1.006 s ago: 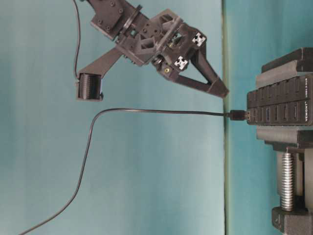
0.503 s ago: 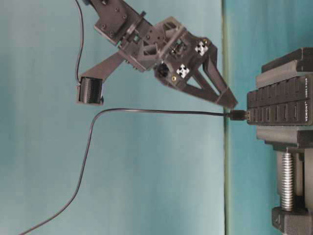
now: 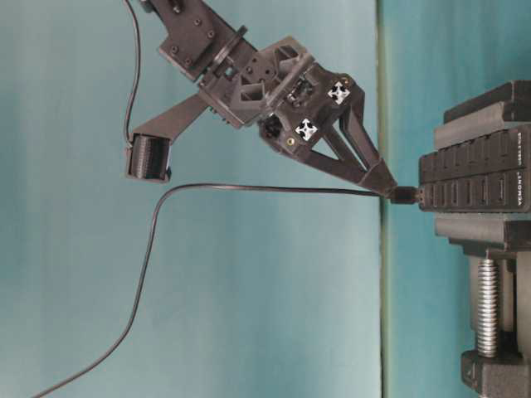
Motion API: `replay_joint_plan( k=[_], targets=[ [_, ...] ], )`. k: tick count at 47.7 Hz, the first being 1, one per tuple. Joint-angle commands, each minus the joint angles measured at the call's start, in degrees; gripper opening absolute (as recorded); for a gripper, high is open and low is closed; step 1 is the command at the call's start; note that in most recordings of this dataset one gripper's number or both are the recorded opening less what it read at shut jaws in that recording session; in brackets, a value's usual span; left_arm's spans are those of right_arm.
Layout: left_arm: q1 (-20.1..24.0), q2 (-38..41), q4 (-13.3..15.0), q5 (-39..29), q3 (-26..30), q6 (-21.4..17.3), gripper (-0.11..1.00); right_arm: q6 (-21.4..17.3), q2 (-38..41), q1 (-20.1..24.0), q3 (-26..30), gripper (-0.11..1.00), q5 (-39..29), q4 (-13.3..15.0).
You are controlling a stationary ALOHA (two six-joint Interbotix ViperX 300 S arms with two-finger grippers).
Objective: Insert the USB into the center port of the fixed hub
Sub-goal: 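Lower the right gripper and close it on the black USB plug, then pull the plug out of the end port with the right gripper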
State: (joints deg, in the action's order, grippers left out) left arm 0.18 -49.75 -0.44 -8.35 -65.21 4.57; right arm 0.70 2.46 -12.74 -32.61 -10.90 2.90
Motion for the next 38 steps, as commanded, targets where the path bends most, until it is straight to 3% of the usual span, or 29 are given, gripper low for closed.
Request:
replay_joint_plan(
  k=[1, 26, 38],
  targets=[
    [0.00, 0.18, -0.09, 0.18, 1.32, 0.09, 0.00, -0.09, -0.18, 0.26, 1.67, 0.88, 0.53, 0.00],
    [0.09, 0.18, -0.09, 0.18, 1.41, 0.09, 0.00, -0.09, 1.93, 0.26, 2.90, 0.86, 0.53, 0.00],
    [0.09, 0.18, -0.09, 0.18, 1.32, 0.09, 0.00, -0.18, 1.93, 0.35, 2.90, 0.74, 0.53, 0.00]
  ],
)
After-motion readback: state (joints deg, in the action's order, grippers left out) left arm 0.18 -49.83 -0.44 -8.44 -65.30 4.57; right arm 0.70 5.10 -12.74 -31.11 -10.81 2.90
